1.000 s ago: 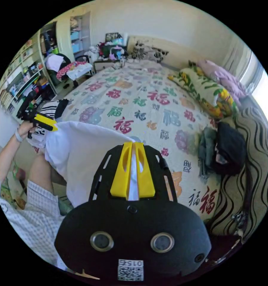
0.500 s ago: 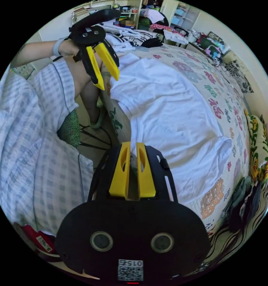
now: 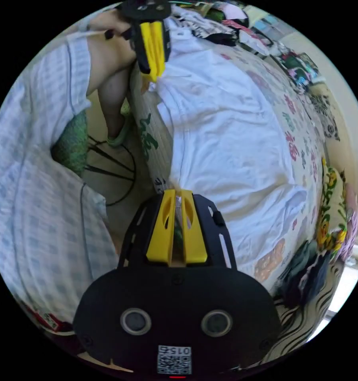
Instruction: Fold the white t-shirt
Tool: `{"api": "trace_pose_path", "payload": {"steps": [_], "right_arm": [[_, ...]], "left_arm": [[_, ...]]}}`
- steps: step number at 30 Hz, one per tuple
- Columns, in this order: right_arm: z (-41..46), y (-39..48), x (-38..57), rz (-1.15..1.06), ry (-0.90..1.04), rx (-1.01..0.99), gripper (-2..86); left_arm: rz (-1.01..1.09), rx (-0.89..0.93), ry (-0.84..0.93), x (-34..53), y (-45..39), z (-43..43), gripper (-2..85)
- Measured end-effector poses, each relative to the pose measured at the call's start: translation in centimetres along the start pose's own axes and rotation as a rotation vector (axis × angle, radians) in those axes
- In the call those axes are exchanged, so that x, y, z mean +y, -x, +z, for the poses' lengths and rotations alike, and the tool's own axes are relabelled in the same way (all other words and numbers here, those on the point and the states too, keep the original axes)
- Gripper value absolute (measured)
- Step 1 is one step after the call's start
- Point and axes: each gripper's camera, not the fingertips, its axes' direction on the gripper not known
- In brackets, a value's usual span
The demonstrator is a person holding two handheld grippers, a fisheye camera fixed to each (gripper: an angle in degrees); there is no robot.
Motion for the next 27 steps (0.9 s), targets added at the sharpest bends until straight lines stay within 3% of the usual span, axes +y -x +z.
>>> {"api": "trace_pose_path", "payload": {"steps": [8,11,13,15,17,19,20,22,24,27], "right_arm": [[-8.3,-11.0,5.3,0.245,-0.22,-0.087,1.8],[-11.1,-18.3,4.3,0.259,-0.273,0.043,1.5],[-11.9,-24.4,2.3,0.321,-0.305,0.108,1.6],[-11.4,-33.0,-0.7,0.523,-0.318,0.116,2.1],[-9.8,-37.2,-1.5,0.665,-0.242,0.098,1.5],[-8.4,-37.8,-0.7,0.628,-0.188,0.064,1.7],[-7.5,-36.8,1.0,0.587,-0.211,0.026,2.7],[-5.3,-34.2,4.9,0.551,-0.243,-0.083,4.3],[-0.2,-30.0,10.9,0.566,-0.125,-0.144,5.7],[6.8,-26.3,19.3,0.775,0.068,-0.244,7.6]], "left_arm": [[-0.038,0.077,-0.313,4.1,7.2,-12.3,0.2],[-0.038,-0.068,-0.399,0.7,13.4,-16.5,0.7],[-0.197,-0.267,-0.496,-3.2,19.9,-18.7,1.7],[-0.394,-0.356,-0.582,-4.1,23.8,-19.2,3.1],[-0.501,-0.285,-0.646,-2.5,25.4,-18.4,4.1],[-0.383,-0.068,-0.684,2.0,24.0,-14.9,5.4],[-0.371,-0.042,-0.667,3.5,23.3,-13.4,5.6],[-0.397,0.058,-0.521,10.1,20.7,-5.7,6.1],[-0.49,0.222,-0.38,15.5,19.2,1.0,7.1],[-0.746,0.521,-0.28,24.5,16.8,9.8,8.3]]}}
